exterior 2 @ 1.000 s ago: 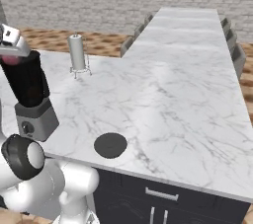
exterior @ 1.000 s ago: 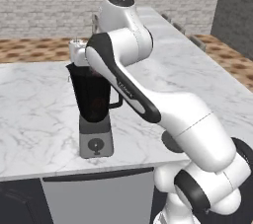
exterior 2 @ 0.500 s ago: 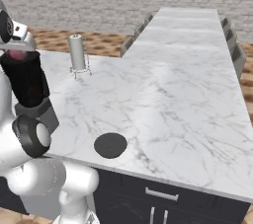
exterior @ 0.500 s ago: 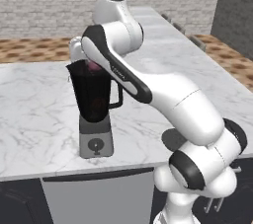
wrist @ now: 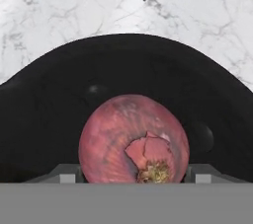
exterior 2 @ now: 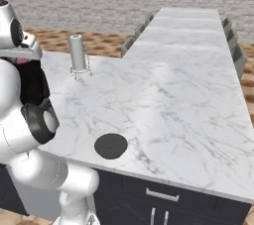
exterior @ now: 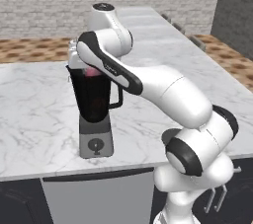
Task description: Grab the onions from the fridge, place them in the blender, close the lid, and turn on the blender to create a marinade.
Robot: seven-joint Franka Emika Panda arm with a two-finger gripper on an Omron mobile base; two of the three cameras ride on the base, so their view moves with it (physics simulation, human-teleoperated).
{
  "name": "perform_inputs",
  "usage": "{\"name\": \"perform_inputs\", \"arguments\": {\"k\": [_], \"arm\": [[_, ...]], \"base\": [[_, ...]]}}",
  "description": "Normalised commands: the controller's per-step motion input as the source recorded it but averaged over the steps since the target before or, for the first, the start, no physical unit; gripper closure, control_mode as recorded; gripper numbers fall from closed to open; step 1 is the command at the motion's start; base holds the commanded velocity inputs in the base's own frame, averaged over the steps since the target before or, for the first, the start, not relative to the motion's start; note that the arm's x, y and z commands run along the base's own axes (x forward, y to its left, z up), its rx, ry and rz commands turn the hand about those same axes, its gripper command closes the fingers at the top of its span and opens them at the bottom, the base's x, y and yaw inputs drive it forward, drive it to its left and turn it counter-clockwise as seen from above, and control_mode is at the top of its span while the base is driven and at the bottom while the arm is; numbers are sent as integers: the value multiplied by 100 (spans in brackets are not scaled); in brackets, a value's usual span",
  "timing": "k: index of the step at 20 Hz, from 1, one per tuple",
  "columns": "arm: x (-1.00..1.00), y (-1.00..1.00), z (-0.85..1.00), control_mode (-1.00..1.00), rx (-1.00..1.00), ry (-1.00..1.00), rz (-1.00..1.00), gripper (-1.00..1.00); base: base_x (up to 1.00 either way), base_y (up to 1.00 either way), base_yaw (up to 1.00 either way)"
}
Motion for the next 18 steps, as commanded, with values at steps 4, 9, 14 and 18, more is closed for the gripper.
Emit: {"name": "perform_inputs", "arguments": {"k": [4,9,14,18], "arm": [[21,39,-66,-100,0,16,0,100],[7,23,-37,-100,0,6,0,-100],[0,2,-11,-100,0,0,0,-100],[-11,0,0,-100,0,-1,0,-100]], "base": [[0,0,0],[0,0,0],[0,0,0],[0,0,0]]}}
